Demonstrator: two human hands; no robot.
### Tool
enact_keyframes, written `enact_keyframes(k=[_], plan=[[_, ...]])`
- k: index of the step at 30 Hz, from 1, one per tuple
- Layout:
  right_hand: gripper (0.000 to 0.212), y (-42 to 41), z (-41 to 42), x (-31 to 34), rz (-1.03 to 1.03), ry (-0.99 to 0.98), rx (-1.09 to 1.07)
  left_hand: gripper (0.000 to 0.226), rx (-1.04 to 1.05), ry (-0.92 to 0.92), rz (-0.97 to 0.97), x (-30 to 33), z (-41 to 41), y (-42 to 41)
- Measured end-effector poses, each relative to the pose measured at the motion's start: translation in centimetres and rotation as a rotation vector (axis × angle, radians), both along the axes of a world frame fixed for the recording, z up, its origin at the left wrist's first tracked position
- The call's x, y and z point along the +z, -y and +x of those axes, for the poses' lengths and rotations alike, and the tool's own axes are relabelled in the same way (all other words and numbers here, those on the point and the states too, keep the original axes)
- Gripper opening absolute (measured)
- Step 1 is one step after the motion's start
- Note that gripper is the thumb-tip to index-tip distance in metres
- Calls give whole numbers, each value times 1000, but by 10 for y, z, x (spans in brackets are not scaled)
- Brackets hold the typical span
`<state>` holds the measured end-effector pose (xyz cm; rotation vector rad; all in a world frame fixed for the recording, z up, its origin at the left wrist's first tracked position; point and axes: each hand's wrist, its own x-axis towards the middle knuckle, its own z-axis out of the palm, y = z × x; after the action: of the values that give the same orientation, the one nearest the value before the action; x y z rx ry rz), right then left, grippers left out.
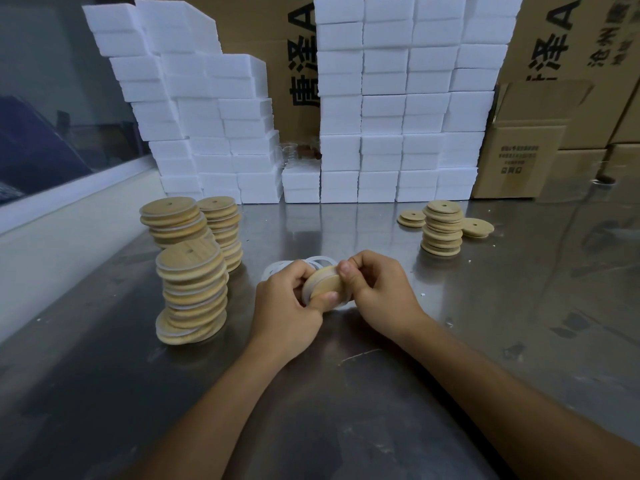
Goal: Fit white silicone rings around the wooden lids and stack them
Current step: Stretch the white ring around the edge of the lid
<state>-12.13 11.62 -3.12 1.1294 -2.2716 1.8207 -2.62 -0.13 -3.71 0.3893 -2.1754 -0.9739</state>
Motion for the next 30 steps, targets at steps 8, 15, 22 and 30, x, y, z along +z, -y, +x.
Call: enact_keyframes(k=[8, 15, 22, 30], plan=[[29, -1, -5, -1, -87, 182, 72, 26, -34, -5, 18, -3, -1, 2], [33, -4, -3, 1, -143, 286, 169, 29, -9, -44, 148, -5, -2, 6], [27, -2, -7, -3, -88, 256, 119, 29, -37, -43, 159, -4, -4, 5], [25, -5, -9, -2, -128, 301, 193, 27, -47, -48, 185, -3, -1, 5]])
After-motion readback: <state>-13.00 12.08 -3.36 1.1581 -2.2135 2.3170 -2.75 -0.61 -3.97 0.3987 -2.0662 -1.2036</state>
